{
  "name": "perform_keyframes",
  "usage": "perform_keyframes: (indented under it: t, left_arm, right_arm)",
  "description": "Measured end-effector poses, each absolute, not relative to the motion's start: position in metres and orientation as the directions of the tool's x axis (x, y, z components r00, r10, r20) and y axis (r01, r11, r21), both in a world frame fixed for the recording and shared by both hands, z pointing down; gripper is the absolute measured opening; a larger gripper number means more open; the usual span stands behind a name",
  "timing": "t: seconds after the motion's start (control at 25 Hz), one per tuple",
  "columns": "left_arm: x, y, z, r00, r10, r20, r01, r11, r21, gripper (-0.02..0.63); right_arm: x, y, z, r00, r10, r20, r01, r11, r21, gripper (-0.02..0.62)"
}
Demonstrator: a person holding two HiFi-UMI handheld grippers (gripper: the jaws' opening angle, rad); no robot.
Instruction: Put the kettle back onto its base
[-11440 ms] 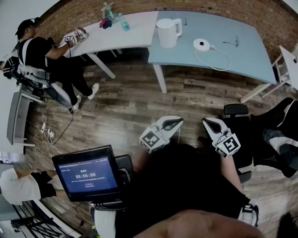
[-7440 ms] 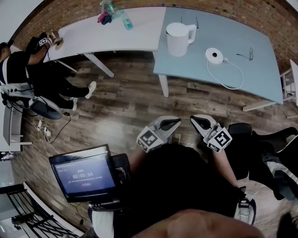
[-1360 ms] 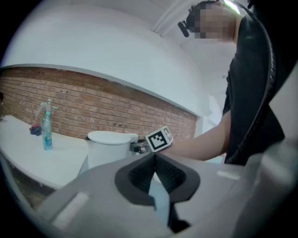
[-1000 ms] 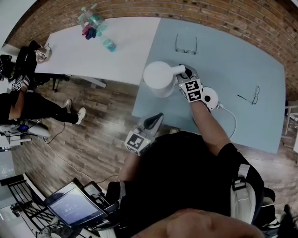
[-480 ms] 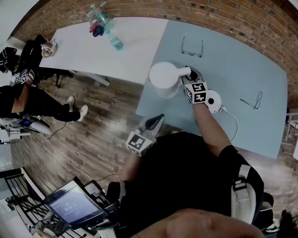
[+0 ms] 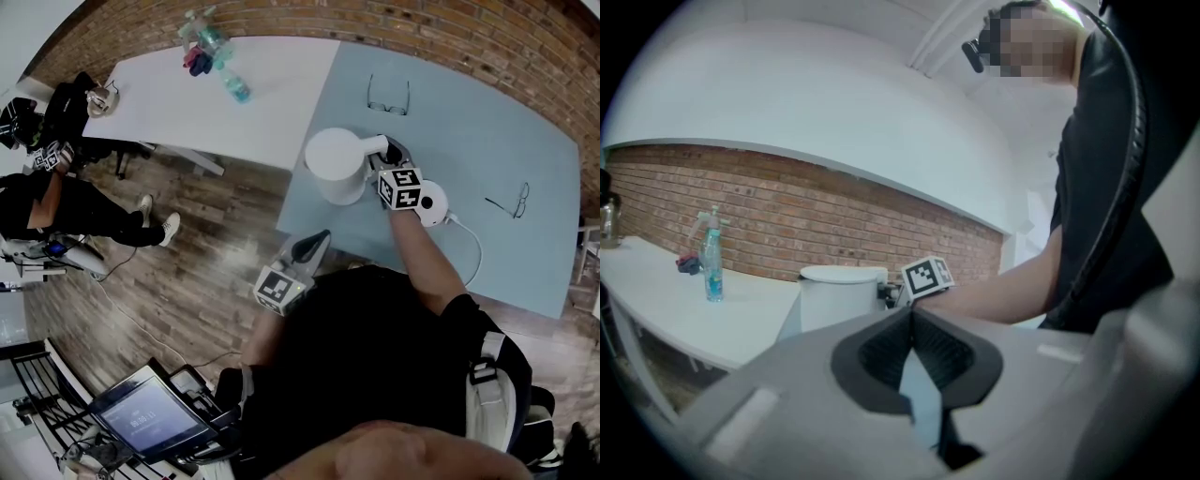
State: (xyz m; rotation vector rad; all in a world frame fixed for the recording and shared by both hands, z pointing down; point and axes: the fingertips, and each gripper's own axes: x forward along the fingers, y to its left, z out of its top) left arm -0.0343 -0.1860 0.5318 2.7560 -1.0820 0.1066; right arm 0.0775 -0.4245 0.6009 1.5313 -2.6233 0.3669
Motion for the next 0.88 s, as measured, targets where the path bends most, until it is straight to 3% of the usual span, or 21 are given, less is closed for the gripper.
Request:
perform_keyframes:
  t: [0.88]
  left_arm:
    - [-0.024, -0.193, 0.535, 0.756, -0.642, 0.129, -0.655, -0.744, 0.133, 0.0]
  right_arm:
    - [0.091, -0.423, 0.577, -0.509, -0.853, 0.118, -0.855, 0.485, -0.182, 0.123]
